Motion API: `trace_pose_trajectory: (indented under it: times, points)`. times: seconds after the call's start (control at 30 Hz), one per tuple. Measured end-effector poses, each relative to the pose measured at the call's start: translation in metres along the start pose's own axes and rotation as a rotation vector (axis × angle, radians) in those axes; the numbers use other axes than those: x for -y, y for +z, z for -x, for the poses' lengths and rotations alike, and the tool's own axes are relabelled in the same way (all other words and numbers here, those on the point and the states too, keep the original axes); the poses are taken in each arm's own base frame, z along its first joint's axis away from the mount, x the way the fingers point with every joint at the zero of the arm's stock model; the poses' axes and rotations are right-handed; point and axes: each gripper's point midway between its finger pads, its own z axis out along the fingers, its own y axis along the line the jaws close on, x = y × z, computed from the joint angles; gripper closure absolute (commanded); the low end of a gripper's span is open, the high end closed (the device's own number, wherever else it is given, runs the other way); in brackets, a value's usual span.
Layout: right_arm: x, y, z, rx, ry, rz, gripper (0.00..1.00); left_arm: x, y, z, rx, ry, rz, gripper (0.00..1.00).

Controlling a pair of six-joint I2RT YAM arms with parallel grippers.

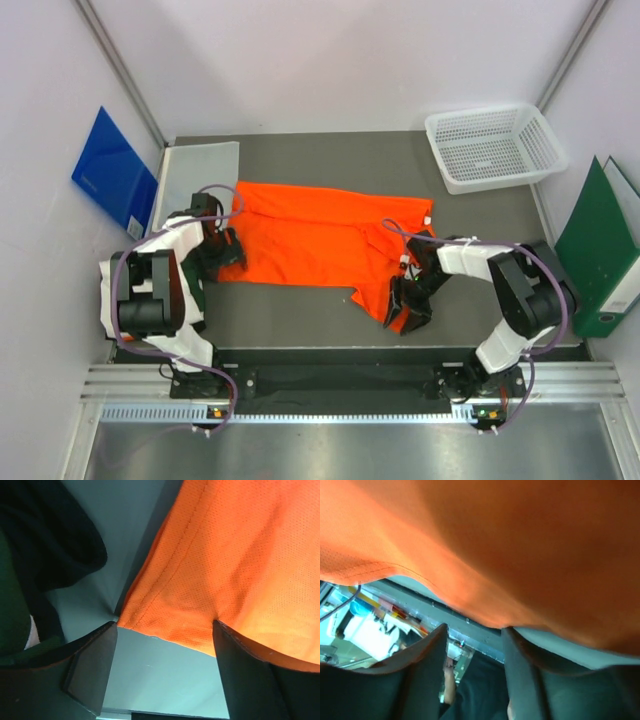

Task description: Fold and stack the t-shirts

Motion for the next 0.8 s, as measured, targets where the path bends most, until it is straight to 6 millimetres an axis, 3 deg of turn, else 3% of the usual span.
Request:
trace_pose_trajectory:
  times: [0.03, 0.13, 0.23, 0.3, 0.6, 0.8]
  points:
    - [0.0, 0.001, 0.002, 0.002, -0.009, -0.009, 0.79, -0.001, 0.0, 0.0, 0.001, 0.0, 0.004, 0.3]
    - [-0.003, 0.006, 0.012, 0.027, -0.054, -0.032, 1.0, -0.002, 0.001, 0.001, 0.005, -0.003, 0.011, 0.5]
    - [-0.007, 0.008, 0.017, 0.038, -0.07, -0.035, 1.0, -0.002, 0.001, 0.002, 0.009, -0.006, 0.013, 0.69]
    - [-0.007, 0.007, 0.018, 0.04, -0.07, -0.038, 1.0, -0.002, 0.002, 0.003, 0.011, -0.008, 0.012, 0.98]
    - [-0.006, -0.011, 0.034, 0.141, -0.127, -0.121, 1.0, -0.002, 0.002, 0.0, -0.001, -0.011, 0.016, 1.0]
    - [-0.026, -0.043, 0.04, 0.216, -0.195, -0.127, 1.0, 0.001, -0.03, 0.009, 0.033, 0.008, 0.002, 1.0]
